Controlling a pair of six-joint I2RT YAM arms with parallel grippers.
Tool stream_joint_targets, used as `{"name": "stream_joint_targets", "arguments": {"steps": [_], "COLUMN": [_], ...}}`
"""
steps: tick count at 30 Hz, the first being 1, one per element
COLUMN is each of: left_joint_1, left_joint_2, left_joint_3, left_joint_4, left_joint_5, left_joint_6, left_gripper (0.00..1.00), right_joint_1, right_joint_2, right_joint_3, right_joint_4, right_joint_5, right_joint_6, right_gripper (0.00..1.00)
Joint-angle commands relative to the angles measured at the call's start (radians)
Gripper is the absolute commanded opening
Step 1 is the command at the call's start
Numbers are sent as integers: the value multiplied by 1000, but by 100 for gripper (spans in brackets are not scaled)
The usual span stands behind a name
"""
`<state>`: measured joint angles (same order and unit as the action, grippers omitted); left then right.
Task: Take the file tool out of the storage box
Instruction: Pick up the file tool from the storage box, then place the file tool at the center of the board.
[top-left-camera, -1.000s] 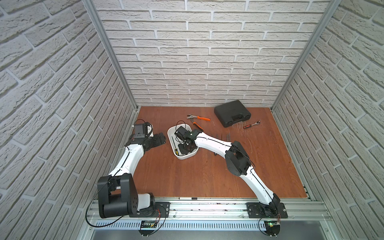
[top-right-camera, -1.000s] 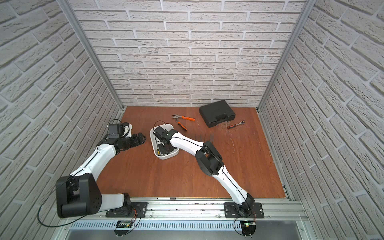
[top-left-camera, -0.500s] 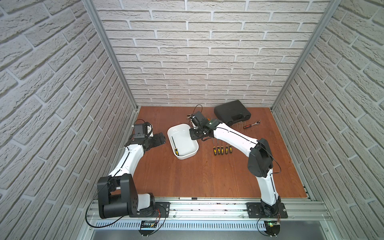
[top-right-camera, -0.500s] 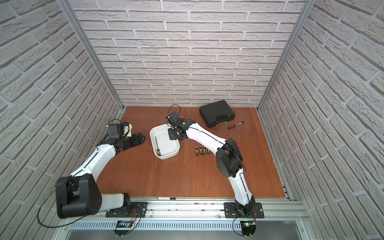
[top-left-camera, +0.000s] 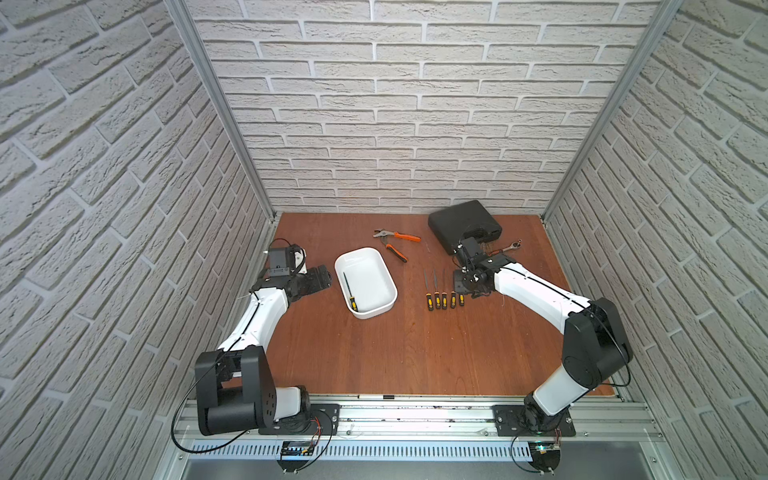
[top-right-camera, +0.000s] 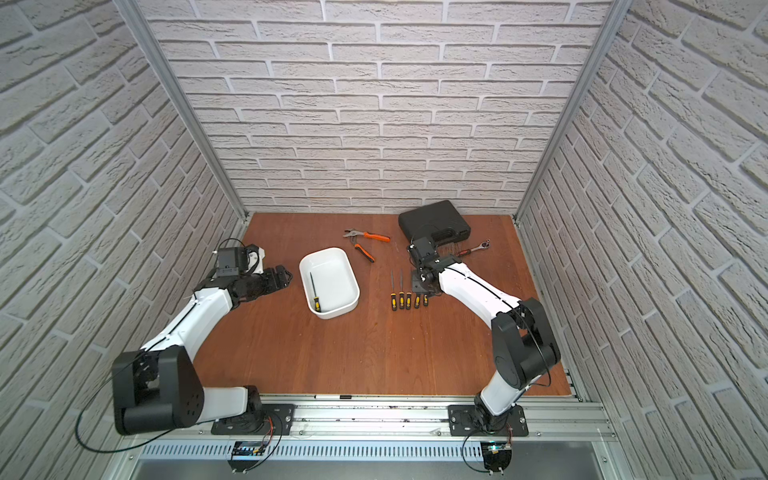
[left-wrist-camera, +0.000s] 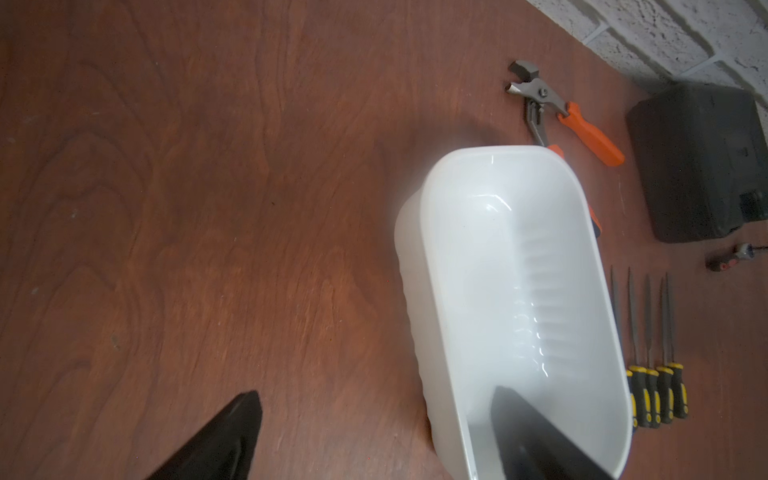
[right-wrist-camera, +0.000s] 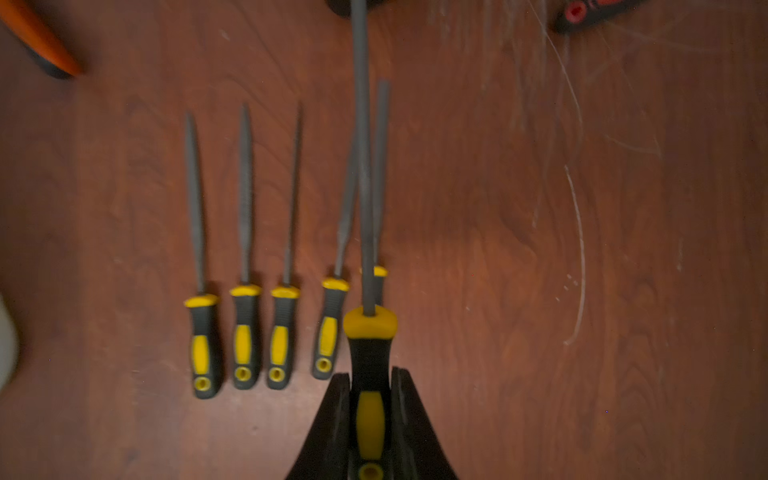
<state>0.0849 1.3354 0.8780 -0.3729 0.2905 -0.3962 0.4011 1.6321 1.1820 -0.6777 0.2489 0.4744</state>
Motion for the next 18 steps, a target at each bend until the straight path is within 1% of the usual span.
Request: {"name": "stream_joint_targets", "arguments": {"steps": [1,7,14,18], "left_joint_1": [6,6,6,5], "left_joint_2": [12,3,-7,-5], "left_joint_3": [20,18,14,16], "left_joint_4": [27,22,6,5], "left_joint_5": [21,18,3,1], "left_joint_6": [0,2,10,10], "left_gripper": [92,92,92,92], "right_joint_1": [-36,-88,-107,-110], "right_joint_2": [-45,33,125,146], "right_joint_3": [-66,-90,-68,-72], "right_joint_4": [55,106,150,185], "right_joint_5": [14,-57,-77,-85], "right_joint_6": [-15,-53,-75,-91], "right_gripper": [4,4,3,3]}}
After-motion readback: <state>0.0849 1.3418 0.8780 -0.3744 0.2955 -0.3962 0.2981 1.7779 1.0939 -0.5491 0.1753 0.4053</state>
